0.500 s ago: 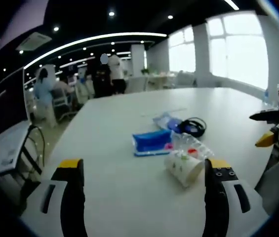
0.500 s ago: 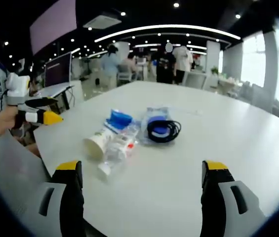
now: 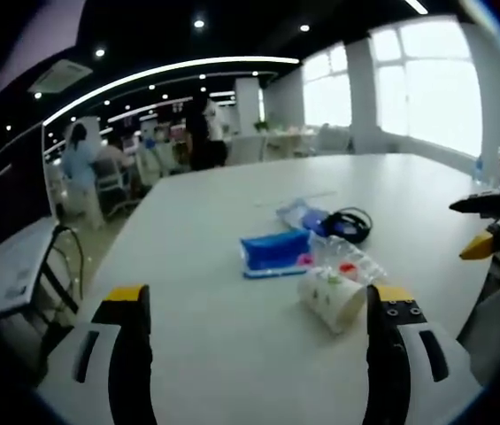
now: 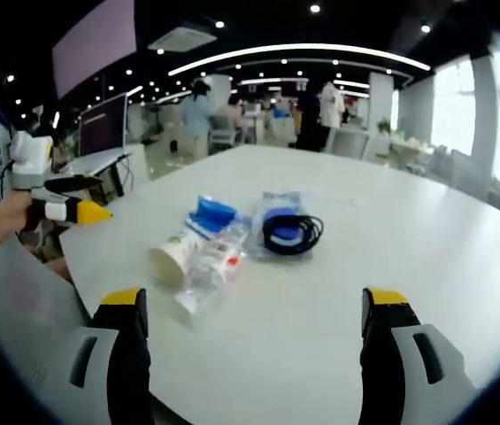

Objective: Arrange the tabletop items into an orderly group along one side of the table until the central work area is clear of visible clutter.

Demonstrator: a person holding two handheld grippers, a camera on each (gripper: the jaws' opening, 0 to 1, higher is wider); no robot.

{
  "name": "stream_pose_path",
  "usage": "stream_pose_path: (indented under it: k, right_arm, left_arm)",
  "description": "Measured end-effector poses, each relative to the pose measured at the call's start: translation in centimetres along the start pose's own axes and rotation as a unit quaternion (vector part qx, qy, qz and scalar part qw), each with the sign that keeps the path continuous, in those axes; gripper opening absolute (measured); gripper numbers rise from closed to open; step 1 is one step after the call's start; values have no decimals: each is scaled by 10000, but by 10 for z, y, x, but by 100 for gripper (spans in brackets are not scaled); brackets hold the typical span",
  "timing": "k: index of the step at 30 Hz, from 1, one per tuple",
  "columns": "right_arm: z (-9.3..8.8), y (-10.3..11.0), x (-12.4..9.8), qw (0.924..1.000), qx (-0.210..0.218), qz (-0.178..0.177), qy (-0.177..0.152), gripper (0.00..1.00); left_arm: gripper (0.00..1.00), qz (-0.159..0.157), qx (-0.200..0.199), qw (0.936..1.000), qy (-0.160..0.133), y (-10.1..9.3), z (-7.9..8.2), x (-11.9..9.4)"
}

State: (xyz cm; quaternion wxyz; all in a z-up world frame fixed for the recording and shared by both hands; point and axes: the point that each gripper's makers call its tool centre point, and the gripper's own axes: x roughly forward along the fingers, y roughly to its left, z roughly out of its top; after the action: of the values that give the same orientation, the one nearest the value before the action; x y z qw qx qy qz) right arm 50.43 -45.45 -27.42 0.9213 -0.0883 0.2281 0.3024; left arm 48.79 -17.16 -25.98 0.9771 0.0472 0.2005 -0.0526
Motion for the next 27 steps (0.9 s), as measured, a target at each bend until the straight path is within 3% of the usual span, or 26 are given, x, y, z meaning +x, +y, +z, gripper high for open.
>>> stream_pose_path:
  k: [12,27]
  right_arm:
    - [-4,-2,1,10000,-3,-37,80,99]
    - [-4,-6,0,9999,-3,-103,85,99]
  left_arm:
    - [99,27,223,9997,-34,-1,2,1]
    - [98,23,140,9999,25,0,-1,1]
